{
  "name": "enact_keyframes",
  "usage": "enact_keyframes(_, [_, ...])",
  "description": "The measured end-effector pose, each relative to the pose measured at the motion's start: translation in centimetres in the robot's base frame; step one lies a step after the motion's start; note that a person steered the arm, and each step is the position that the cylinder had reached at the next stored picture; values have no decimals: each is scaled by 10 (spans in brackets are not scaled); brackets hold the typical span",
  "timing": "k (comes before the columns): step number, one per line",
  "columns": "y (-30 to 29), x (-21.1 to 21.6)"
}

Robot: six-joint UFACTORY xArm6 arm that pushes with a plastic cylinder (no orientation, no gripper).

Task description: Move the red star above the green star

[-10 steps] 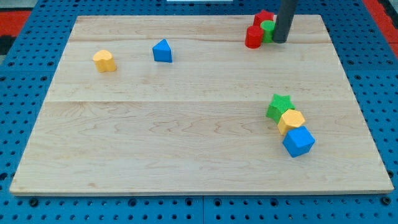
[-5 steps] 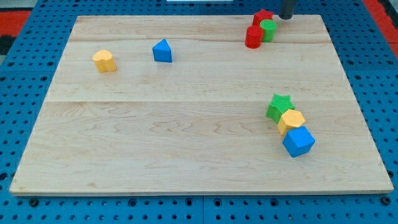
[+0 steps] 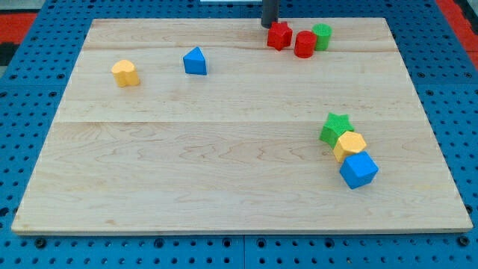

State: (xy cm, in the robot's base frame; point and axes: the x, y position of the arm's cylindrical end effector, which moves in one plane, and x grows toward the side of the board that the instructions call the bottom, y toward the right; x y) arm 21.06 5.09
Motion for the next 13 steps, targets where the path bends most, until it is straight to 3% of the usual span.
enact_keyframes(1, [-12,15])
enact_keyframes(4, [24,41])
enact_keyframes(6, [32,32])
enact_keyframes(8, [39,83])
enact_keyframes(10, [48,65])
enact_keyframes(13, [67,129])
